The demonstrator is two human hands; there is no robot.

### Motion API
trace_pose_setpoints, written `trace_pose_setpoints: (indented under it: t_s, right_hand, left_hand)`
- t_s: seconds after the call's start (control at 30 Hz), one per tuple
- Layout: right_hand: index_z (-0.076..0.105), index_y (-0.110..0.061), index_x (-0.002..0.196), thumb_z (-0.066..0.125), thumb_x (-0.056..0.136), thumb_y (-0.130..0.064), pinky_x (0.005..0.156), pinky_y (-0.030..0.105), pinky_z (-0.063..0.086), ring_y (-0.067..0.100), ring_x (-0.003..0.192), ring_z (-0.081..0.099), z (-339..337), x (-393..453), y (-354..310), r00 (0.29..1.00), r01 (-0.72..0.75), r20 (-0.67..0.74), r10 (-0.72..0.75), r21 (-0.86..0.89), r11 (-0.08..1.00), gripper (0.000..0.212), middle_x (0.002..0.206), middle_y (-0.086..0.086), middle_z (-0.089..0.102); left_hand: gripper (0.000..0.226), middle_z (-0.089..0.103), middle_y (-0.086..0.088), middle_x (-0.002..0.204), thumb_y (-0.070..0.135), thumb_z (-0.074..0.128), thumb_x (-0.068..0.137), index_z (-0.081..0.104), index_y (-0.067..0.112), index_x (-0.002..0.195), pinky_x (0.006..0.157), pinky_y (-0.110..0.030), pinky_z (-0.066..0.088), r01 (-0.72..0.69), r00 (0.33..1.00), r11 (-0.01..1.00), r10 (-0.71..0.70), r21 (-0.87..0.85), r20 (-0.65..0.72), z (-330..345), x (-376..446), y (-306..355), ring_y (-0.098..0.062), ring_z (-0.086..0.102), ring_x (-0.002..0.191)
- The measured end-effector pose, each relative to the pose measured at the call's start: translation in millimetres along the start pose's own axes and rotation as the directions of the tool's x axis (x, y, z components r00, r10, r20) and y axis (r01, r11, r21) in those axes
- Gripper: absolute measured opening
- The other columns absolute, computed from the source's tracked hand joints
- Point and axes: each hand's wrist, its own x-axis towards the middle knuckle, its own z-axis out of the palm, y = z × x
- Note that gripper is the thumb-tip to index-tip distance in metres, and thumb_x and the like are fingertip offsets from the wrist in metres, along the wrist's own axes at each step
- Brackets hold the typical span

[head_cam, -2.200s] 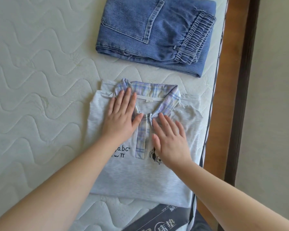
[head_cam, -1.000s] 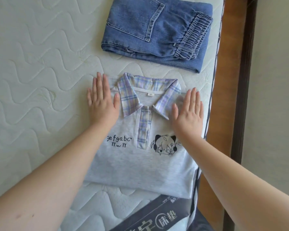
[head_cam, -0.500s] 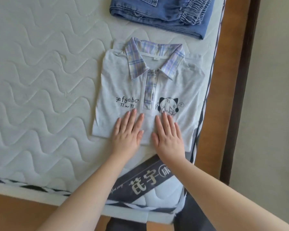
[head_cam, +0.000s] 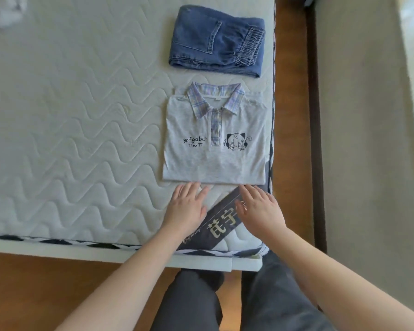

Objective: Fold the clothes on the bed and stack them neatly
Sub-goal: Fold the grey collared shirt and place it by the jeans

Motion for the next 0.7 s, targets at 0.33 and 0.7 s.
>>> trace_pose_setpoints:
  t_s: [0.33, 0.7]
  right_hand:
    - [0.067, -0.012, 0.116, 0.064, 0.091, -0.034, 0.093, 0.041, 0.048, 0.028, 0.109, 0.064, -106.4, -148.1, -45.0, 0.882, 0.088, -0.45, -0.14, -0.133, 0.987, 0.033, 0.115, 0.005, 0.068]
    - [0.061, -0.014, 0.129, 0.043, 0.097, -0.041, 0.102, 0.041, 0.043, 0.025, 0.122, 0.057, -134.5, -256.0, -37.0, 0.826, 0.165, -0.529, -0.194, -0.103, 0.981, 0.046, 0.129, 0.003, 0.063]
  left_hand:
    - [0.06, 0.053, -0.003, 0.139, 0.056, 0.029, 0.091, 0.056, 0.025, 0.135, 0.111, -0.045, 0.029, -0.081, 0.953, 0.996, 0.086, 0.031, -0.291, -170.5, -131.3, 31.9, -0.025, 0.044, 0.132]
    - [0.061, 0.055, -0.009, 0.139, 0.054, 0.039, 0.09, 0.057, 0.019, 0.136, 0.115, -0.047, 0.032, 0.019, 0.932, 0.995, 0.018, 0.1, -0.362, -198.5, -228.2, 63.2, -0.031, 0.045, 0.134]
